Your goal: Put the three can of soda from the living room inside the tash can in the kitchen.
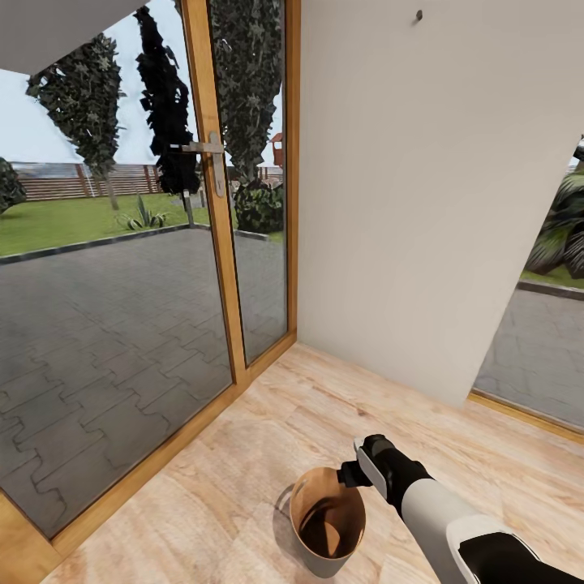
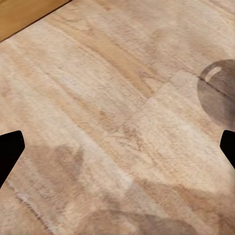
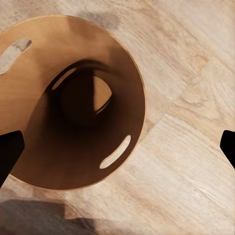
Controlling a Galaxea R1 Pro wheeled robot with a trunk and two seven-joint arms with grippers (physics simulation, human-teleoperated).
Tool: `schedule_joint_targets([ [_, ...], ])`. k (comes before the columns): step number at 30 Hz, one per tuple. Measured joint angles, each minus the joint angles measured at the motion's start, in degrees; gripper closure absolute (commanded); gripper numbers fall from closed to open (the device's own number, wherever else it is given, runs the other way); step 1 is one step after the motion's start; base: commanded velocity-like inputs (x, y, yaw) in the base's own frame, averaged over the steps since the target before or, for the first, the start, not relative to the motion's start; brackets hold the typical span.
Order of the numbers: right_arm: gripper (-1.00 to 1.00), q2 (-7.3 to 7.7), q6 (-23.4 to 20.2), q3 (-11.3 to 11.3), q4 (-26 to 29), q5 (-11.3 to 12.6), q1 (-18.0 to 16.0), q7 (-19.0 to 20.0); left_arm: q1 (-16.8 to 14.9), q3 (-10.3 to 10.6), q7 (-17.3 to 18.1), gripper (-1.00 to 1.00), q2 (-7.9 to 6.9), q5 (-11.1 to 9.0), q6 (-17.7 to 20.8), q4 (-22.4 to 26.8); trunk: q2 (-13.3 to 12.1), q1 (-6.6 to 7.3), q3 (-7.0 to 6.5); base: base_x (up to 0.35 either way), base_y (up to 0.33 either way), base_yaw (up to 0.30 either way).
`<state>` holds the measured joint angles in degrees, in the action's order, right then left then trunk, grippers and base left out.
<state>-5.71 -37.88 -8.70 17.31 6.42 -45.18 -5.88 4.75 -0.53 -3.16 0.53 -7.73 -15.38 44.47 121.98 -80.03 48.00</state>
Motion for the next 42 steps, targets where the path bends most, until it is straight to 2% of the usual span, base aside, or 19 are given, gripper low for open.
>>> schedule_joint_targets([
  [22, -1.0, 0.0, 0.0, 0.1, 0.1, 0.0, 0.0, 0.1, 0.0, 0.0, 0.1, -1.0, 0.0, 0.0, 0.0, 0.0, 0.0, 0.0, -0.23, 0.0, 0.0, 0.0],
  [42, -1.0, 0.05, -0.2, 0.2, 0.0, 0.2, 0.0, 0.0, 0.0, 0.0, 0.0, -1.0, 0.0, 0.0, 0.0, 0.0, 0.0, 0.0, 1.37, 0.0, 0.0, 0.0],
])
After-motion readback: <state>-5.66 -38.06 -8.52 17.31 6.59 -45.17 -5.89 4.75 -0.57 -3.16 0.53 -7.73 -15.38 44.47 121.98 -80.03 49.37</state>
